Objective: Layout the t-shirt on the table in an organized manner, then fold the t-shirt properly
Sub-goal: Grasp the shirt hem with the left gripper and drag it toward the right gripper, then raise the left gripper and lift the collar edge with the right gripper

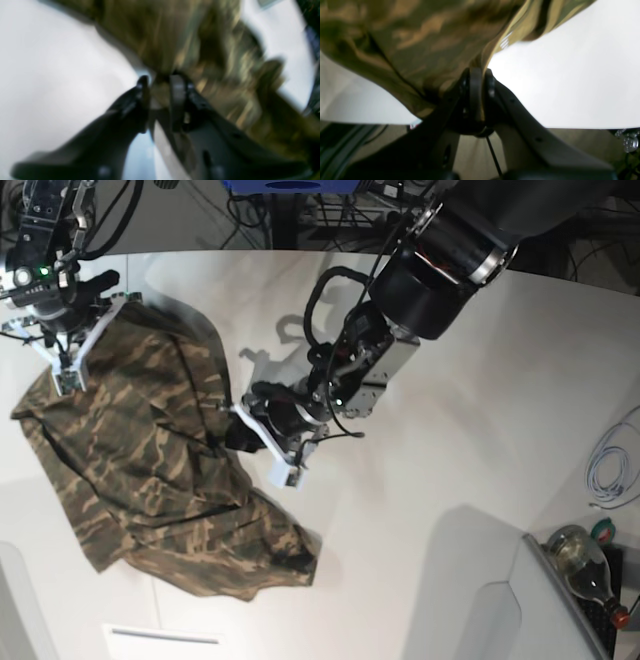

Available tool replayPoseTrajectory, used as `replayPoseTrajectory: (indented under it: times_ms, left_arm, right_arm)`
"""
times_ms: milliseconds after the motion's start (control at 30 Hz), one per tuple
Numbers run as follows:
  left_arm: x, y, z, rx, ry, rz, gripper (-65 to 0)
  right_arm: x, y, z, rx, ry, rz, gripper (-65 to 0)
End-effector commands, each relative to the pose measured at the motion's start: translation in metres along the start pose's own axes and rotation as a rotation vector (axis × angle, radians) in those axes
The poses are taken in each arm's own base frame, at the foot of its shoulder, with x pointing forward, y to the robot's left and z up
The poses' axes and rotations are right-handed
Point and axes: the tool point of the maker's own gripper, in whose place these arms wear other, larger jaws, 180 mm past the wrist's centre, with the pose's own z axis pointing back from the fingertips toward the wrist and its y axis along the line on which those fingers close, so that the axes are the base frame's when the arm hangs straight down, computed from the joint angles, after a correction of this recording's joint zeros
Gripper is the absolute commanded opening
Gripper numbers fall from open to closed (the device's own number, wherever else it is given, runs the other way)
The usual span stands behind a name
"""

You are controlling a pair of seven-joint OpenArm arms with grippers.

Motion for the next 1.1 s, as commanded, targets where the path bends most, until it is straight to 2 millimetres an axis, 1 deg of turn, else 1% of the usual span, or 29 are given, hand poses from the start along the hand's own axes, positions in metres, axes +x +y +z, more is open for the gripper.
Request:
replayPoseTrajectory:
  times_ms: [0, 33, 67, 133, 167, 200, 267, 333, 367, 400, 433, 500, 533, 567, 600, 667, 733, 767, 800, 867, 933, 967, 1067]
  left_arm:
    - [0.019, -0.027, -0.008, -0.059, -0.05, -0.038, -58.7]
    - [0.009, -0.027, -0.007, -0.052, -0.033, -0.065, -62.0]
    - [0.003, -0.032, -0.007, -0.057, -0.026, -0.081, -64.5]
    - [0.004, -0.042, -0.007, -0.074, -0.032, -0.099, -65.0]
    - [0.003, -0.043, -0.005, -0.077, -0.034, -0.099, -65.0]
    - [0.002, -0.041, -0.002, -0.073, -0.036, -0.098, -65.0]
    - [-0.003, -0.023, 0.011, -0.05, -0.038, -0.108, -65.0]
    - [-0.012, -0.007, 0.026, -0.027, -0.033, -0.123, -65.0]
    - [-0.017, 0.006, 0.038, -0.007, -0.027, -0.137, -65.0]
    - [-0.025, 0.019, 0.052, 0.012, -0.016, -0.152, -65.0]
    - [-0.029, 0.031, 0.066, 0.032, -0.014, -0.163, -65.0]
    - [-0.036, 0.064, 0.099, 0.125, -0.027, -0.147, -65.0]
    - [-0.037, 0.078, 0.116, 0.176, -0.044, -0.132, -65.0]
    - [-0.036, 0.093, 0.133, 0.224, -0.06, -0.121, -65.0]
    - [-0.033, 0.106, 0.152, 0.267, -0.08, -0.116, -65.0]
    - [-0.03, 0.13, 0.187, 0.347, -0.115, -0.099, -65.0]
    - [-0.025, 0.147, 0.215, 0.419, -0.155, -0.075, -65.0]
    - [-0.023, 0.158, 0.23, 0.46, -0.176, -0.06, -65.0]
    - [-0.025, 0.166, 0.243, 0.496, -0.189, -0.043, -65.0]
    - [-0.027, 0.178, 0.26, 0.545, -0.202, -0.023, -65.0]
    - [-0.031, 0.184, 0.269, 0.572, -0.203, -0.01, -65.0]
    - [-0.035, 0.185, 0.271, 0.575, -0.197, -0.006, -65.0]
    - [-0.039, 0.182, 0.271, 0.571, -0.19, -0.006, -65.0]
  right_arm:
    - [0.004, -0.002, 0.002, -0.002, -0.017, 0.002, -64.8]
    - [0.002, -0.001, 0.0, 0.002, -0.01, 0.001, -64.8]
    - [0.0, 0.0, -0.001, 0.004, -0.005, 0.0, -64.8]
    - [-0.005, 0.0, -0.004, 0.007, 0.012, -0.005, -64.8]
    - [-0.009, -0.003, -0.006, 0.0, 0.023, -0.017, -64.8]
    - [-0.013, -0.009, -0.007, -0.011, 0.034, -0.037, -64.8]
    - [-0.02, -0.023, -0.013, -0.036, 0.054, -0.109, -64.8]
    - [-0.032, -0.036, -0.019, -0.056, 0.084, -0.168, -64.8]
    - [-0.038, -0.039, -0.022, -0.058, 0.1, -0.186, -64.8]
    - [-0.043, -0.038, -0.025, -0.052, 0.114, -0.194, -64.4]
    - [-0.042, -0.039, -0.027, -0.05, 0.115, -0.199, -64.2]
    - [-0.043, -0.037, -0.03, -0.041, 0.122, -0.206, -63.9]
    - [-0.043, -0.035, -0.031, -0.038, 0.122, -0.208, -62.1]
    - [-0.042, -0.035, -0.031, -0.038, 0.119, -0.209, -58.7]
    - [-0.042, -0.035, -0.03, -0.038, 0.118, -0.209, -52.2]
    - [-0.038, -0.03, -0.029, -0.032, 0.1, -0.217, -37.4]
    - [-0.023, -0.027, -0.024, -0.034, 0.018, -0.208, -26.1]
    - [-0.015, -0.022, -0.02, -0.029, -0.043, -0.194, -22.8]
    - [0.001, -0.007, -0.017, 0.014, -0.118, -0.132, -21.8]
    - [0.023, 0.034, -0.01, 0.138, -0.218, 0.03, -21.8]
    - [0.036, 0.068, -0.005, 0.222, -0.248, 0.157, -21.8]
    - [0.038, 0.086, -0.003, 0.263, -0.242, 0.208, -21.8]
    - [0.051, 0.124, -0.003, 0.344, -0.245, 0.316, -21.8]
